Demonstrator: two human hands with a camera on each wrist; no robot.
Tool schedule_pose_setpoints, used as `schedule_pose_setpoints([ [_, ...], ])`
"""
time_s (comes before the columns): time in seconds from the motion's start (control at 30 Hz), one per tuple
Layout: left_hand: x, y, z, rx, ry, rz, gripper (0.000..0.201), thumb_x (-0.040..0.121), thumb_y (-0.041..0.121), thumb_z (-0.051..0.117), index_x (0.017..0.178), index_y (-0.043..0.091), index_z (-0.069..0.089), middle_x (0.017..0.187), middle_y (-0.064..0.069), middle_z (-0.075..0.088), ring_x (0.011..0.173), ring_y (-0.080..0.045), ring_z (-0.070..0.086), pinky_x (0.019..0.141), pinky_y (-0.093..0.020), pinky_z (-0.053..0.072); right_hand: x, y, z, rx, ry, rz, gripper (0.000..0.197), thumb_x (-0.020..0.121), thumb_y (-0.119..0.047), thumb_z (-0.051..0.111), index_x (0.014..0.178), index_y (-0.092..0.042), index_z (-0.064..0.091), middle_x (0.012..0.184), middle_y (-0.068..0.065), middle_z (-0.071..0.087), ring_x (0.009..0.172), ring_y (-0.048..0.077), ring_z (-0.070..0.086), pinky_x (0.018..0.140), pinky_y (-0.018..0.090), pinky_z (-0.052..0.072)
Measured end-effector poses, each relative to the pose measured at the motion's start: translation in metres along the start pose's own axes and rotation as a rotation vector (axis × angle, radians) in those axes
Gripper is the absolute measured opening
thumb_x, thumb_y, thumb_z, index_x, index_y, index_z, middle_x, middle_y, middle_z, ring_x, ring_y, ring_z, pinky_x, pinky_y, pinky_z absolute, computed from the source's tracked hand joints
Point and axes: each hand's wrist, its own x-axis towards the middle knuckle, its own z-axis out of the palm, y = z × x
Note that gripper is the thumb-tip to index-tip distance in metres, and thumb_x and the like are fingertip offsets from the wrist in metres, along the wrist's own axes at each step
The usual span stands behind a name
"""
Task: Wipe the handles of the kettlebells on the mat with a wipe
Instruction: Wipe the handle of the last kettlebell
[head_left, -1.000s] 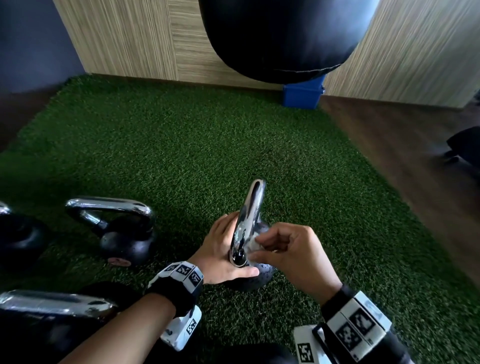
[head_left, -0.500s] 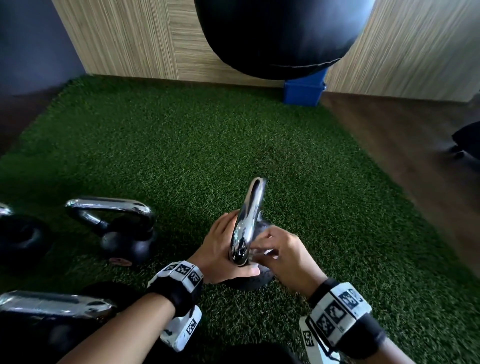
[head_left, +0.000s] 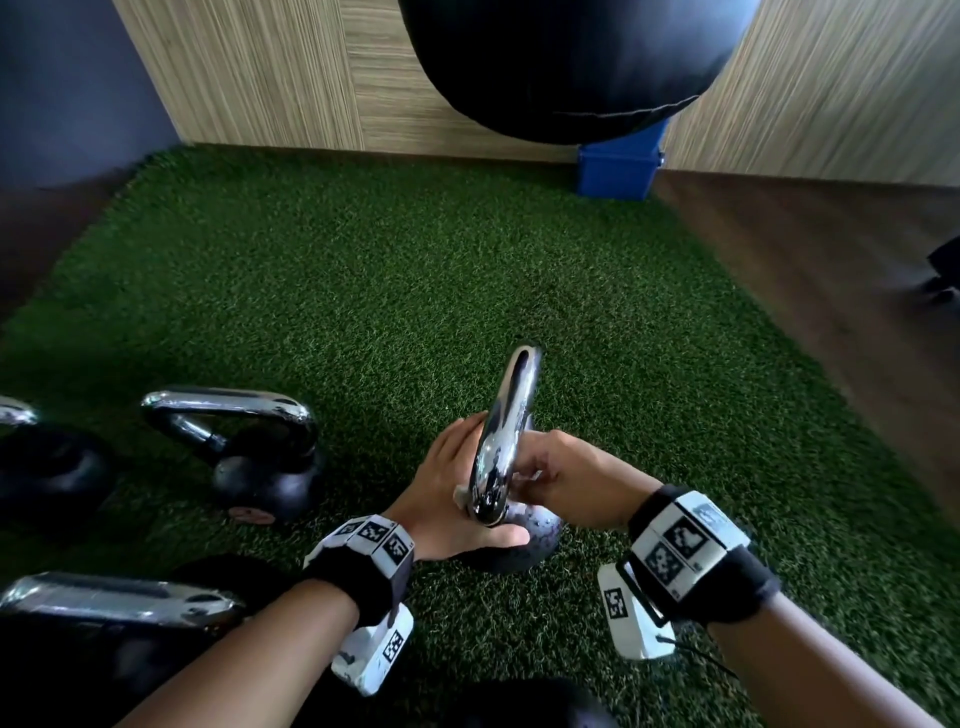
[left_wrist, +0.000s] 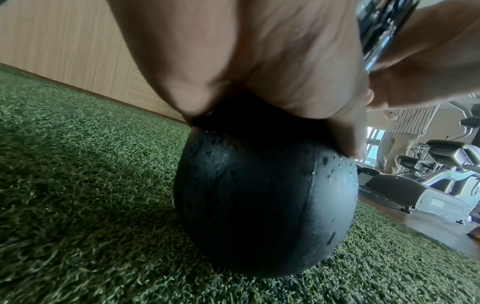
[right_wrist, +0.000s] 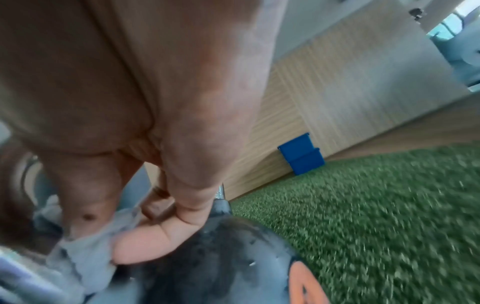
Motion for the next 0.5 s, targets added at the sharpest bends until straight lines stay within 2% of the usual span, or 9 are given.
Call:
schedule_pose_setpoints([
  [0.07,0.002,-0.002,0.001,0.008,0.015,-0.006,0.117,0.061,0.061,0.088,0.155,0.029,0.025,0.161,0.009,0.022,0.153,-0.017,0.021,0.128,-0.048,0.021,0.001,0.004,0.002,0.146,0.016,0.004,0.027,0.095,0.003,0.060,0.089,-0.019,0.074,0.095,-0.012,0.066,0.086,-0.008,0.064,0.077,0.014,0.053],
  [0.13,0.004,-0.006,0.002,-0.007,0.017,0.043,0.114,0.063,0.056,0.090,0.154,0.028,0.028,0.160,0.010,0.025,0.152,-0.016,0.025,0.127,-0.049,0.022,-0.001,0.007,0.002,0.282,-0.002,0.018,0.042,0.095,0.002,0.061,0.085,-0.037,0.074,0.091,-0.012,0.073,0.082,0.001,0.067,0.073,0.021,0.055],
  [0.2,0.003,-0.010,0.004,0.015,0.025,0.064,0.111,0.064,0.057,0.090,0.153,0.034,0.028,0.160,0.014,0.023,0.153,-0.013,0.021,0.129,-0.046,0.017,-0.002,0.012,0.005,0.410,-0.010,0.002,0.044,0.095,0.000,0.060,0.084,-0.039,0.076,0.090,-0.010,0.076,0.078,0.005,0.067,0.072,0.022,0.053],
  [0.27,0.003,-0.011,0.004,-0.033,0.028,-0.009,0.109,0.061,0.060,0.089,0.145,0.051,0.020,0.166,0.006,0.020,0.155,-0.016,0.018,0.129,-0.039,0.015,-0.002,0.014,0.009,0.643,-0.004,-0.039,0.029,0.093,-0.002,0.061,0.096,-0.024,0.078,0.098,0.003,0.076,0.086,0.018,0.069,0.078,0.033,0.055],
  [0.3,0.004,-0.009,0.003,-0.045,0.016,-0.021,0.109,0.062,0.061,0.088,0.145,0.052,0.018,0.167,0.002,0.023,0.155,-0.018,0.020,0.128,-0.039,0.018,-0.001,0.016,0.011,0.809,-0.006,-0.067,0.021,0.092,-0.002,0.062,0.105,-0.010,0.076,0.104,0.013,0.075,0.090,0.024,0.070,0.083,0.038,0.057],
  [0.37,0.011,-0.010,0.004,0.024,-0.031,0.056,0.102,0.066,0.060,0.088,0.149,0.040,0.033,0.160,0.000,0.039,0.150,-0.020,0.035,0.124,-0.045,0.030,0.002,0.022,0.015,1.081,0.003,-0.095,0.030,0.093,0.002,0.059,0.120,0.015,0.061,0.112,0.026,0.069,0.093,0.031,0.071,0.089,0.041,0.059],
  [0.43,0.014,-0.010,0.005,0.053,-0.052,0.057,0.095,0.065,0.059,0.089,0.142,0.022,0.049,0.140,0.002,0.056,0.135,-0.018,0.051,0.118,-0.047,0.037,0.005,0.024,0.017,1.238,0.035,-0.135,0.029,0.099,0.008,0.049,0.125,0.019,0.053,0.116,0.027,0.068,0.094,0.030,0.072,0.085,0.038,0.061],
  [0.5,0.013,-0.011,0.004,0.116,-0.032,0.032,0.091,0.063,0.062,0.088,0.135,0.016,0.055,0.128,0.005,0.060,0.127,-0.017,0.054,0.119,-0.046,0.034,0.006,0.023,0.020,1.315,0.027,-0.175,0.029,0.100,0.009,0.045,0.126,0.016,0.054,0.120,0.024,0.069,0.099,0.028,0.073,0.086,0.035,0.061],
])
